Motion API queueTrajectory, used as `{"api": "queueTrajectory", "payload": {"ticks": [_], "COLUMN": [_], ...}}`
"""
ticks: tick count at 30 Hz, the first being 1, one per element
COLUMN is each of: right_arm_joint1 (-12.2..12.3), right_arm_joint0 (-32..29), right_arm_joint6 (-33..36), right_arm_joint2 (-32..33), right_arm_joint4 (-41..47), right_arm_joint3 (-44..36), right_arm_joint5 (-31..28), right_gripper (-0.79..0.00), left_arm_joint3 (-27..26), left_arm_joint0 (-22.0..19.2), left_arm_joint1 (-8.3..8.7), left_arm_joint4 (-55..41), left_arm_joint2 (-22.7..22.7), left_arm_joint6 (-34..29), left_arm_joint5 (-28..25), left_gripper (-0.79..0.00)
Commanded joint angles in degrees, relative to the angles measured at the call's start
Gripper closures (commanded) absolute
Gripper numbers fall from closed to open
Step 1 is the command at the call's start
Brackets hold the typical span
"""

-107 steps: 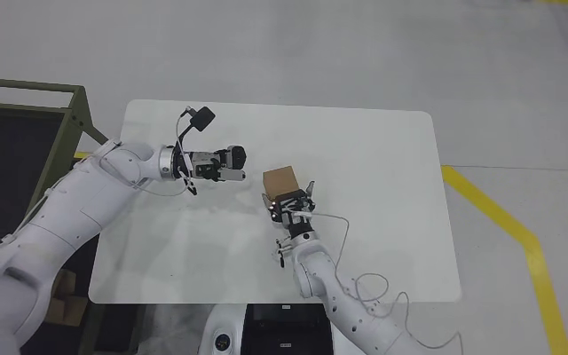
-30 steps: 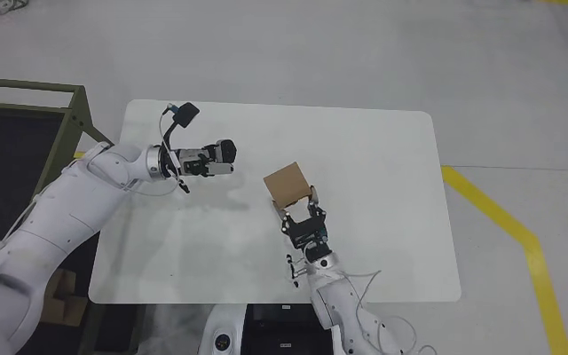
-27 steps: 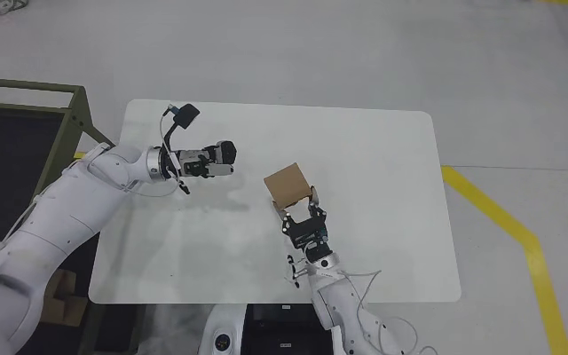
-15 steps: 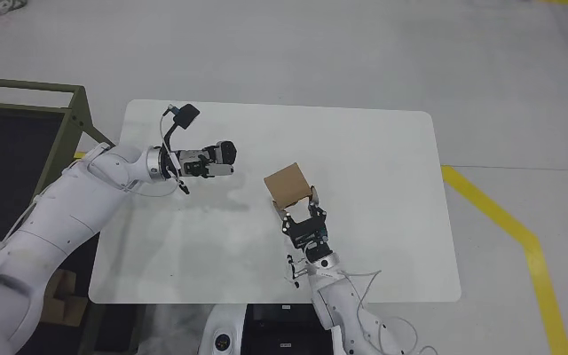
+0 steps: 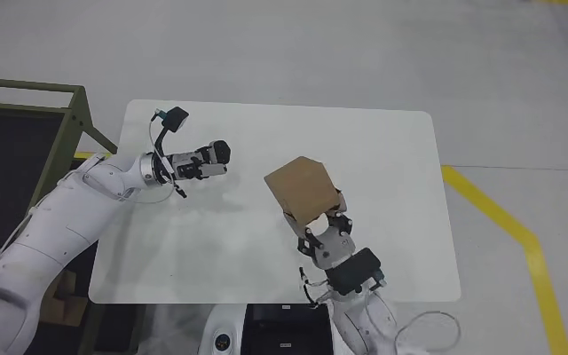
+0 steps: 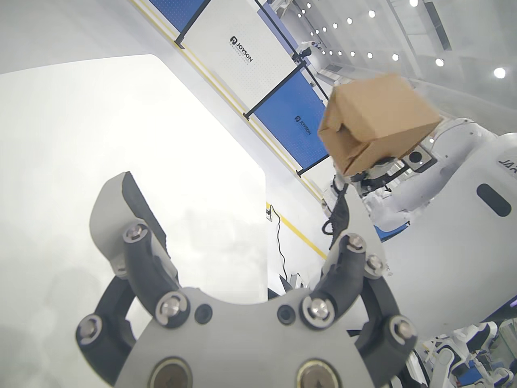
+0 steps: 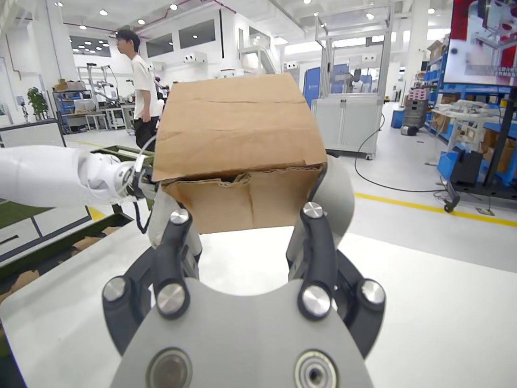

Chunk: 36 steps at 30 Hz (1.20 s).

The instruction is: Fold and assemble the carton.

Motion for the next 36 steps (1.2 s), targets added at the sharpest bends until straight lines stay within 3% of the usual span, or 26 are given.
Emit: {"api": "queueTrajectory", "payload": {"ticks": [1, 5, 9, 13, 19, 29, 36], "right_arm_joint1": [0.4, 1.0, 1.4, 1.6, 1.2, 0.1, -0.3], "right_arm_joint0": [-1.9, -5.2, -6.1, -3.5, 1.8, 8.2, 10.3], "right_arm_joint6": [0.7, 2.9, 8.2, 9.0, 9.9, 2.1, 1.9], "right_arm_joint2": [0.3, 0.1, 0.7, -0.4, -2.5, -6.6, -6.7], "right_arm_joint4": [-0.5, -1.0, 6.1, 11.2, 18.3, 10.4, 2.2], "right_arm_joint3": [-4.3, -11.8, -18.0, -18.0, -18.0, -18.0, -18.0], "right_arm_joint5": [-0.6, -1.7, -5.8, -9.9, -10.0, 3.3, 14.6], "right_gripper": [0.000, 0.000, 0.000, 0.000, 0.000, 0.000, 0.000], "left_arm_joint3": [0.0, 0.0, 0.0, 0.0, 0.0, 0.0, 0.0], "left_arm_joint0": [-0.1, -0.1, -0.1, -0.1, -0.1, -0.1, -0.1], "left_arm_joint1": [-0.01, -0.01, -0.01, -0.01, -0.01, -0.01, -0.01], "left_arm_joint4": [0.0, 0.0, 0.0, 0.0, 0.0, 0.0, 0.0], "left_arm_joint2": [0.0, 0.0, 0.0, 0.0, 0.0, 0.0, 0.0], "left_arm_joint6": [0.0, 0.0, 0.0, 0.0, 0.0, 0.0, 0.0], "left_arm_joint5": [0.0, 0.0, 0.0, 0.0, 0.0, 0.0, 0.0], "left_gripper": [-0.785, -0.785, -0.785, -0.785, -0.785, -0.785, -0.785]}}
